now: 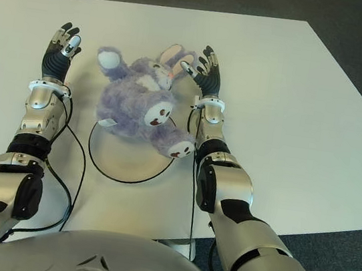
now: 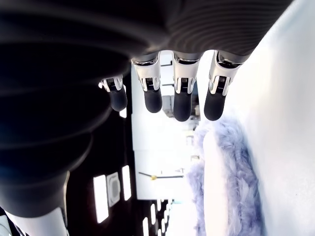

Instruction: Put the doll into the plate.

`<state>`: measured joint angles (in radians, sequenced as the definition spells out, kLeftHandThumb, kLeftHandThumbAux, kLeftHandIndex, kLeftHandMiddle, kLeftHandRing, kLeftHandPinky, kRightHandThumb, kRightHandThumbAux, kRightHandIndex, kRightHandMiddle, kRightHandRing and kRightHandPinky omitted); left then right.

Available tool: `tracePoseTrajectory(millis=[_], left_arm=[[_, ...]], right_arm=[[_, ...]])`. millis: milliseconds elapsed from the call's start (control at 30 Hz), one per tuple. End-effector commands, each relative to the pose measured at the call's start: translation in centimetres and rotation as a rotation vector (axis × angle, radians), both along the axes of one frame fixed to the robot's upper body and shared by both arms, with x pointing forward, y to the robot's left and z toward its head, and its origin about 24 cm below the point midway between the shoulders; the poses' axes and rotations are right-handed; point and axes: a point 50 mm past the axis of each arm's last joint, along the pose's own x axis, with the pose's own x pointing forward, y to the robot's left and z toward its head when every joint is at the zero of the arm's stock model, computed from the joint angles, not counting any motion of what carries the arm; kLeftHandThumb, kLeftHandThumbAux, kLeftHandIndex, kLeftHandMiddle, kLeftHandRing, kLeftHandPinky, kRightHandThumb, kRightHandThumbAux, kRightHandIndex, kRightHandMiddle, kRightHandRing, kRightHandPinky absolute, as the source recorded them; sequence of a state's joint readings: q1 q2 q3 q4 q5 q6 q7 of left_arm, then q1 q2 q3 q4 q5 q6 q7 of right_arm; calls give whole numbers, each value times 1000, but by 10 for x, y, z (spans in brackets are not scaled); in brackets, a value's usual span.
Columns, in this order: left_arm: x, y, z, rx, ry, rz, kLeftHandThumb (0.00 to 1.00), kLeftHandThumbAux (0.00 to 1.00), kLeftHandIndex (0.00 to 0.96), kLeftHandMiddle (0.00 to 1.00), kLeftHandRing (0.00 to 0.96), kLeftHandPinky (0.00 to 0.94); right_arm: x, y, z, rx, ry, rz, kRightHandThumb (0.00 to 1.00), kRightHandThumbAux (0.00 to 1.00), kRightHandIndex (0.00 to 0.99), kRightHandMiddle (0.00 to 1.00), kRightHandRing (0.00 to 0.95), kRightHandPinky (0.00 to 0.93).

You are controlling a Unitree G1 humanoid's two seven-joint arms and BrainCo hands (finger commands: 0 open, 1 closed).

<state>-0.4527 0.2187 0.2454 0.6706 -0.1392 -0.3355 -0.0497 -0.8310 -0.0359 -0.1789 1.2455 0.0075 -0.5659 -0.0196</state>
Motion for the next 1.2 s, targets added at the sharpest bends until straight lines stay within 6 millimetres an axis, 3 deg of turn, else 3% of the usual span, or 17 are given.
tracePoseTrajectory(millis=[33,1200], left_arm=[[1,-6,-5,6,21,-30,0,462,0,118,55,0],[4,-9,-24,-14,137,-57,0,476,0,112,46,0]], right_arm=[[-12,-1,-27,16,98,-13,57,756,52,89,100,131],[-12,-1,-27,15,95,-11,47,747,48,82,93,124]])
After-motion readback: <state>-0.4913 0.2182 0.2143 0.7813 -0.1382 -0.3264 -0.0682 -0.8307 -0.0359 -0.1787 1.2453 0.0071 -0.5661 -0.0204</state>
